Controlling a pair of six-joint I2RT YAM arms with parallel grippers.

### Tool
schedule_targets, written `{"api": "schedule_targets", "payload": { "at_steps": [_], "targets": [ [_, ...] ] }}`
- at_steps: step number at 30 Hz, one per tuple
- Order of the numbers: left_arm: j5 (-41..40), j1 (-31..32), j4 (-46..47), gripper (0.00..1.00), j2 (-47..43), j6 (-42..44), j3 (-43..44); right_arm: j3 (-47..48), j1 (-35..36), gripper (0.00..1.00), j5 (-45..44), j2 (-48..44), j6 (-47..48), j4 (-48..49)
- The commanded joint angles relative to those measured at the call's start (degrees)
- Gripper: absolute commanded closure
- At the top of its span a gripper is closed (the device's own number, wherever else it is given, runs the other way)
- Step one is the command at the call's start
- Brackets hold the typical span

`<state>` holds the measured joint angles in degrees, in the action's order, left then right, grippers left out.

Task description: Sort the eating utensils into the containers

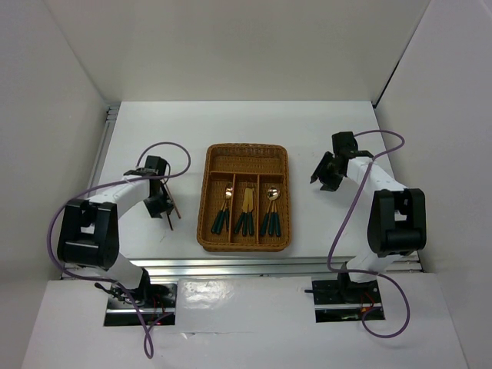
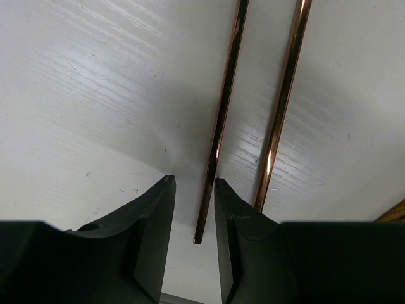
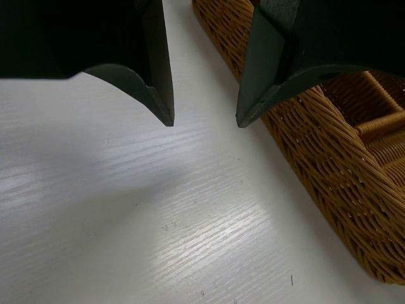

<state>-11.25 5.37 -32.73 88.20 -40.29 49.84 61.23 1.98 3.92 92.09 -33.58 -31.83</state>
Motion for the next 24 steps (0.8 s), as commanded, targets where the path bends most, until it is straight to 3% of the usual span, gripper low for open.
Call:
{"api": "schedule_targets", "payload": {
  "at_steps": [1,10,18,24],
  "targets": [
    [0.4,-0.4,0.5,0.56,1.4,1.0,0.0,0.9,-0.1,0.48,0.4,0.1,-0.3,2.2],
    [-0.3,-0.4,0.5,0.62,4.0,1.0,1.1,0.9,-0.1,0.48,0.4,0.1,-0.3,2.2],
    [-0.8,-0.4,0.5,0.82,5.6,1.0,1.1,1.4,-0.1,0.48,0.4,0.6,-0.3,2.2],
    [-0.8,-0.4,-0.6,0.85,5.0,1.0,2.3,2.5,-0.1,0.48,0.4,1.2,-0.3,2.2]
  ]
}}
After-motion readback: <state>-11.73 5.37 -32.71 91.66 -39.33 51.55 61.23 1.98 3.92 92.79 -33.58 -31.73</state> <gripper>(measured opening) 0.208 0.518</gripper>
